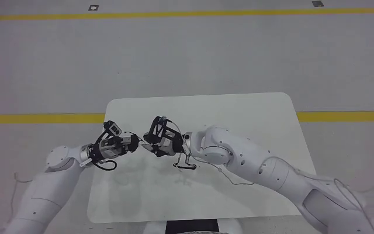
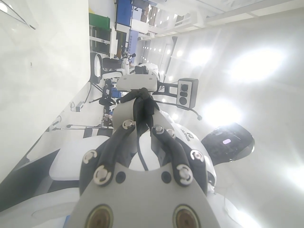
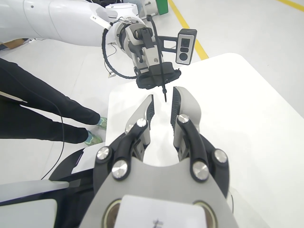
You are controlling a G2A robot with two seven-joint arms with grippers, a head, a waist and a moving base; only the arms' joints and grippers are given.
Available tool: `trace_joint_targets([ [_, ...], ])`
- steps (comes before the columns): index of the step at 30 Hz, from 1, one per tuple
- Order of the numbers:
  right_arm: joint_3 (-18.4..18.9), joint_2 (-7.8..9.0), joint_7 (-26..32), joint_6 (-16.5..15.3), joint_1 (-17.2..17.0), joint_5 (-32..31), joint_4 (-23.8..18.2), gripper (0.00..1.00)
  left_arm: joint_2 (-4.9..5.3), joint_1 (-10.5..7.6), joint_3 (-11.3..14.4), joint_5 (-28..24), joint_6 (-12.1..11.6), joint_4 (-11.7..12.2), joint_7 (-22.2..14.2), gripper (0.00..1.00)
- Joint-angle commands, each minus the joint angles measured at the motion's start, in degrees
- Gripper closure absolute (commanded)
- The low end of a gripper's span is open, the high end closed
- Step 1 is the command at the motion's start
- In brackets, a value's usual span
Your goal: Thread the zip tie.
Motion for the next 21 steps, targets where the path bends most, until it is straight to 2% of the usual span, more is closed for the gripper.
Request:
trace_joint_targets([
  [1,-0.26,-0.03,-0.06,0.0,0.24,0.07,0.14,0.86,-0.06,-0.02,0.05,-0.13,0.03,0.05,-0.03,1.0],
  [12,-1.66,-0.33,-0.53,0.0,1.78,0.78,1.3,0.93,-0.38,-0.61,0.34,0.14,0.32,1.09,-0.36,1.0],
  [15,-2.05,-0.45,-0.58,0.0,2.28,1.09,1.64,1.0,-0.48,-0.93,0.43,0.13,0.41,1.44,-0.4,1.0],
  [21,-2.9,-0.71,-0.78,0.0,3.21,1.57,2.46,1.0,-0.61,-1.73,0.14,-0.29,0.67,2.28,-0.6,1.0],
])
